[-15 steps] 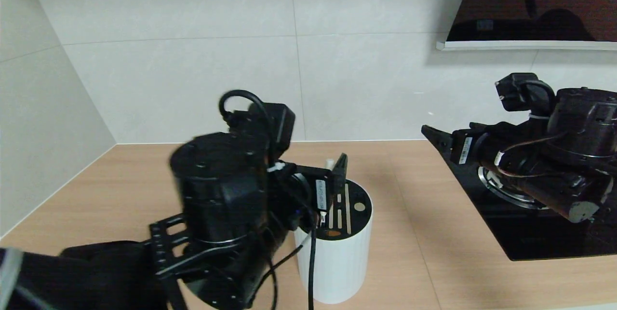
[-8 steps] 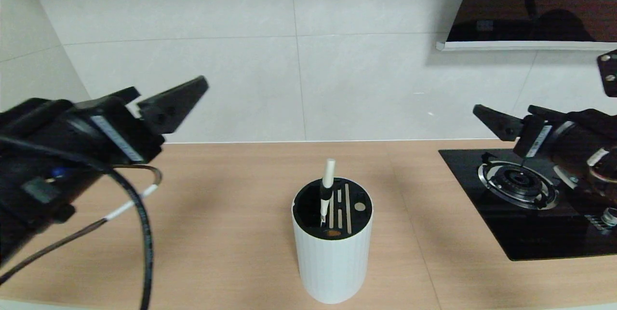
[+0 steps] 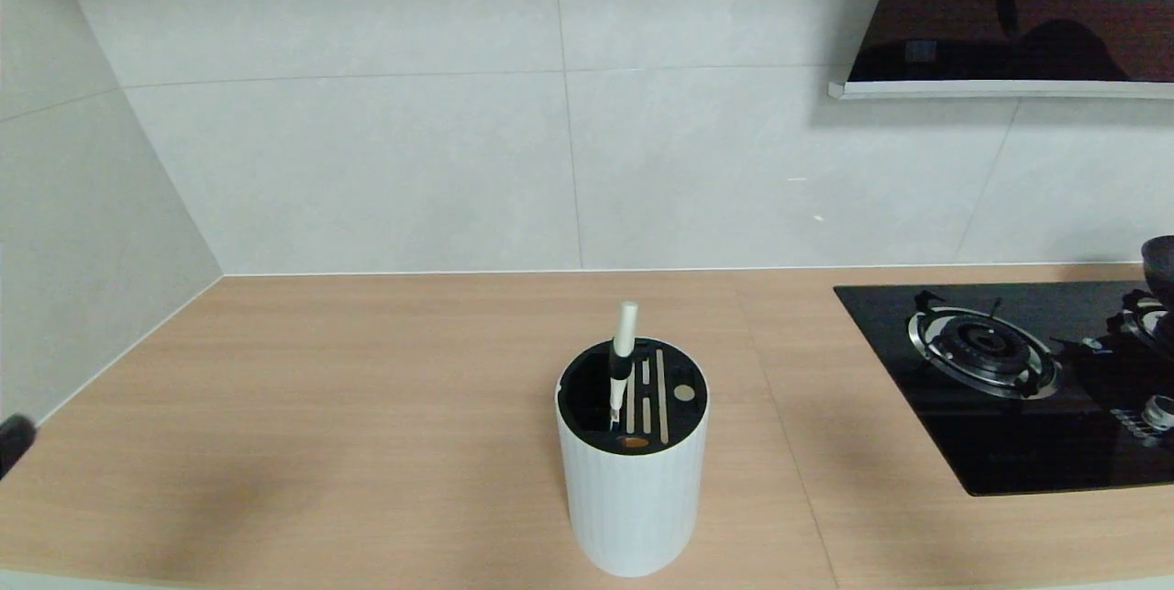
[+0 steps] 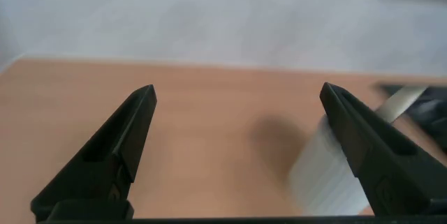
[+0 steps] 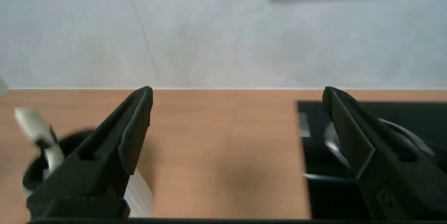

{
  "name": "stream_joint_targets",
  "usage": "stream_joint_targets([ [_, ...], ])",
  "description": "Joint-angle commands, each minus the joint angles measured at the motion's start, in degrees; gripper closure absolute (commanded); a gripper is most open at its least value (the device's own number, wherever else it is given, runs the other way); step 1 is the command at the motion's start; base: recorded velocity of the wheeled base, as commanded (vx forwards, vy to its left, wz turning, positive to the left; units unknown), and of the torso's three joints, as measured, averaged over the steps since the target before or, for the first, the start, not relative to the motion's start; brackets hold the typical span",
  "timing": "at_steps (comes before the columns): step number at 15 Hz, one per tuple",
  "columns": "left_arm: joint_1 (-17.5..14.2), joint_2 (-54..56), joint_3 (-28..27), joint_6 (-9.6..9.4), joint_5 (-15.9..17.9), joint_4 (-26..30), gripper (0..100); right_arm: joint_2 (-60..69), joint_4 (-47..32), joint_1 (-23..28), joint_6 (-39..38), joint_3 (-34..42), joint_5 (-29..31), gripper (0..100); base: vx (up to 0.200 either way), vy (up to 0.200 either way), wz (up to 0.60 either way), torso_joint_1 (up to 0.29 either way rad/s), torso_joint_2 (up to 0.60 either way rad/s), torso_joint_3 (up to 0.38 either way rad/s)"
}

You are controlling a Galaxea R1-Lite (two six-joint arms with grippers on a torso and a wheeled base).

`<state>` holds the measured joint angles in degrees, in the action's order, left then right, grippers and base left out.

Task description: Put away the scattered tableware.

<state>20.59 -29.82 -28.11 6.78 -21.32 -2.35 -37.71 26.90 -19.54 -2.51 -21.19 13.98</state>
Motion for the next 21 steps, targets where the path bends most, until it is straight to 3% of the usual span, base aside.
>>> stream_joint_targets([
  [1, -6.79, 16.55, 1.04, -0.19, 2.16, 8.33, 0, 25.93, -18.20, 7.76, 2.07, 0.53, -0.27, 0, 0.000, 0.000, 0.00, 0.000, 0.00, 0.000],
  [2, -8.81, 20.68, 1.30, -0.27, 2.86, 11.41, 0, 31.73, -23.83, 8.29, 4.62, 0.27, -1.50, 0, 0.000, 0.000, 0.00, 0.000, 0.00, 0.000],
  [4, -11.10, 24.28, 2.01, -0.19, 3.30, 14.66, 0, 31.99, -24.44, 10.66, 5.41, 0.27, -0.97, 0, 0.000, 0.000, 0.00, 0.000, 0.00, 0.000],
  [6, -15.23, 24.19, 3.33, 1.75, 0.23, 14.04, 0, 32.52, -23.21, 15.76, 5.59, 1.94, -1.59, 0, 0.000, 0.000, 0.00, 0.000, 0.00, 0.000],
  [7, -19.71, 26.30, 3.59, 0.78, 0.84, 14.31, 0, 34.89, -23.56, 18.40, 5.68, 3.52, -3.35, 0, 0.000, 0.000, 0.00, 0.000, 0.00, 0.000],
  [8, -21.38, 28.94, 5.70, -1.33, 2.78, 14.04, 0, 37.71, -24.44, 19.37, 5.68, 5.28, -6.16, 0, 0.000, 0.000, 0.00, 0.000, 0.00, 0.000],
  [10, -21.38, 29.03, 9.39, -2.47, 2.16, 11.32, 0, 37.71, -23.13, 19.45, 5.32, 10.03, -5.37, 0, 0.000, 0.000, 0.00, 0.000, 0.00, 0.000],
  [12, -21.03, 29.82, 14.05, -5.02, 7.26, 10.35, 0, 37.71, -18.99, 19.45, 5.32, 17.23, -5.37, 0, 0.000, 0.000, 0.00, 0.000, 0.00, 0.000],
  [13, -21.03, 29.82, 17.39, -5.28, 8.05, 8.68, 0, 37.71, -15.92, 19.37, 5.24, 21.19, -5.63, 0, 0.000, 0.000, 0.00, 0.000, 0.00, 0.000],
  [15, -21.03, 29.82, 23.10, -5.46, 9.02, 2.18, 0, 37.71, -18.38, 19.45, 4.53, 21.10, -6.95, 0, 0.000, 0.000, 0.00, 0.000, 0.00, 0.000],
  [16, -21.03, 29.82, 23.54, -5.46, 9.10, 1.65, 0, 37.71, -18.47, 19.45, 4.53, 21.19, -7.04, 0, 0.000, 0.000, 0.00, 0.000, 0.00, 0.000],
  [17, -21.03, 29.82, 28.11, -5.72, 11.57, -0.90, 0, 37.71, -23.13, 19.45, 4.97, 21.19, -10.91, 0, 0.000, 0.000, 0.00, 0.000, 0.00, 0.000],
  [19, -21.03, 29.82, 28.11, -4.40, 14.20, 0.59, 0, 37.71, -27.08, 19.45, 4.88, 21.10, -14.42, 0, 0.000, 0.000, 0.00, 0.000, 0.00, 0.000],
  [21, -21.03, 29.82, 28.11, -5.02, 16.14, 0.68, 0, 37.71, -26.90, 19.45, 4.71, 21.10, -15.13, 0, 0.000, 0.000, 0.00, 0.000, 0.00, 0.000],
])
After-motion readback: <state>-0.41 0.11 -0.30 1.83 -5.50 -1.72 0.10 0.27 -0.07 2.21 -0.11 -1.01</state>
